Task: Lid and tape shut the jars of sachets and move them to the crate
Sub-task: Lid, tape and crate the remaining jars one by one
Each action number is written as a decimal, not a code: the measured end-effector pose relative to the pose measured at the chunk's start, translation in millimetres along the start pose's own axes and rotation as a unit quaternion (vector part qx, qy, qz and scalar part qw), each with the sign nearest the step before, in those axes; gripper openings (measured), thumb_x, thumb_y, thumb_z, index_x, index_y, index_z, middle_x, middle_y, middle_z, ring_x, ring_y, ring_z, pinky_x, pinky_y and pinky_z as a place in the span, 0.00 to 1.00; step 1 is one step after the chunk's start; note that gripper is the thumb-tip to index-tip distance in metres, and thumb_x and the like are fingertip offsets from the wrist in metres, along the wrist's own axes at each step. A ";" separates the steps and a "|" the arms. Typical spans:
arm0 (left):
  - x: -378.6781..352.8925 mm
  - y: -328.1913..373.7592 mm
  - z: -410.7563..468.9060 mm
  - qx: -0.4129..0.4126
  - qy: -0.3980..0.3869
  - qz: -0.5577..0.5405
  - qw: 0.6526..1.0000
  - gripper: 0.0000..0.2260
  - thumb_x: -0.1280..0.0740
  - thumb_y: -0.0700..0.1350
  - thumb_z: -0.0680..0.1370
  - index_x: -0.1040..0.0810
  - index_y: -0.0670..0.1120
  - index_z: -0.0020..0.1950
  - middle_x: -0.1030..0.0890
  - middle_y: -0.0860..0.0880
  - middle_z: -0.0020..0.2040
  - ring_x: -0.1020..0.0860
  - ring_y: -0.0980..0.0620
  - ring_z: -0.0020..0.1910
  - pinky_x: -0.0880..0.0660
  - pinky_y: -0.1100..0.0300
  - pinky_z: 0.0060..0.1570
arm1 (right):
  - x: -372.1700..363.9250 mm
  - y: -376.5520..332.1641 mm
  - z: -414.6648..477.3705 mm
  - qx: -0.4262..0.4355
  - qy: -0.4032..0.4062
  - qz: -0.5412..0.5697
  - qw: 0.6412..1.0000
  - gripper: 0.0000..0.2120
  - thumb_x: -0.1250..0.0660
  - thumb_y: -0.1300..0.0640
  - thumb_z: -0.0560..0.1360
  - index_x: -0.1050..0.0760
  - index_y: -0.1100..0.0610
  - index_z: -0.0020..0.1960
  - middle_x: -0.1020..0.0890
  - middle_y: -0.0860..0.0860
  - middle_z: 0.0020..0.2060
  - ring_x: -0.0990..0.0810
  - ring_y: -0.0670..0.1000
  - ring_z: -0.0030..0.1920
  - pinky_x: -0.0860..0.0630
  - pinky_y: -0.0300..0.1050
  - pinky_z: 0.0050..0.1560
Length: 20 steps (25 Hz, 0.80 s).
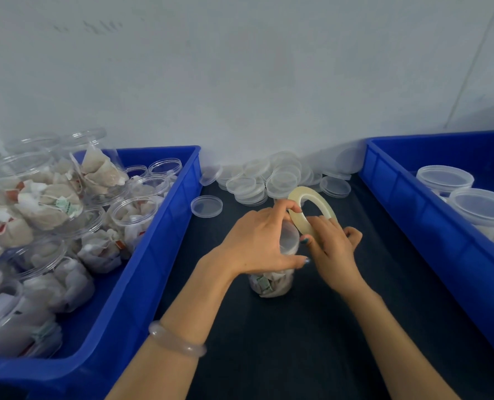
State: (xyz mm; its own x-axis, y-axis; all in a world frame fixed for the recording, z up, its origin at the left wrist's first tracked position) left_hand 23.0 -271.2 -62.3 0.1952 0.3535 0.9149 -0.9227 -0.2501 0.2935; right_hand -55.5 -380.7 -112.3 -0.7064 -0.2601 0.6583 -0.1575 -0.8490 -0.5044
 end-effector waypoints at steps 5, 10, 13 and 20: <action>1.7 0.7 1.4 0.024 0.045 -0.004 0.999 0.29 0.30 0.60 0.74 0.39 0.52 0.68 0.21 0.54 0.55 0.23 0.51 0.50 0.27 0.53 0.50 | -9.1 -5.9 -8.8 -0.023 0.048 0.035 0.998 0.17 0.53 0.48 0.79 0.26 0.49 0.44 0.27 0.45 0.37 0.30 0.44 0.43 0.45 0.49 0.47; -1.1 7.3 4.6 0.012 0.035 0.004 0.999 0.28 0.32 0.55 0.75 0.38 0.51 0.71 0.21 0.53 0.54 0.24 0.51 0.53 0.33 0.58 0.48 | -6.6 -9.3 -15.5 -0.094 0.067 -0.044 0.992 0.21 0.60 0.43 0.79 0.34 0.49 0.39 0.32 0.44 0.34 0.33 0.47 0.41 0.47 0.49 0.46; -0.2 13.4 2.8 0.013 0.010 -0.011 1.000 0.32 0.30 0.54 0.73 0.38 0.51 0.73 0.20 0.54 0.55 0.23 0.51 0.54 0.31 0.58 0.51 | -10.6 -2.2 -7.1 -0.136 0.064 -0.127 0.980 0.19 0.56 0.45 0.80 0.32 0.51 0.40 0.28 0.46 0.37 0.29 0.51 0.45 0.46 0.50 0.48; -6.8 27.8 -8.6 0.023 0.004 -0.060 0.998 0.13 0.30 0.53 0.71 0.25 0.57 0.54 0.22 0.60 0.46 0.28 0.60 0.47 0.32 0.59 0.49 | 34.6 35.7 38.9 -0.079 0.016 -0.155 0.985 0.21 0.55 0.43 0.81 0.34 0.49 0.35 0.29 0.45 0.33 0.31 0.51 0.39 0.49 0.49 0.44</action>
State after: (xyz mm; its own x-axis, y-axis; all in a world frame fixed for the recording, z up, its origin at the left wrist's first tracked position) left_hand -6.9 -272.8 -62.7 0.2996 0.3906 0.8705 -0.8772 -0.2461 0.4123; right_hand -58.7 -437.9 -85.8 -0.6286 0.0177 0.7775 -0.4727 -0.8025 -0.3640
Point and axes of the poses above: each hand's wrist, its own z-axis towards the middle knuckle, its own x-axis out of the back of the hand, y = z × x, the point moved 7 cm from there along z, towards the middle knuckle
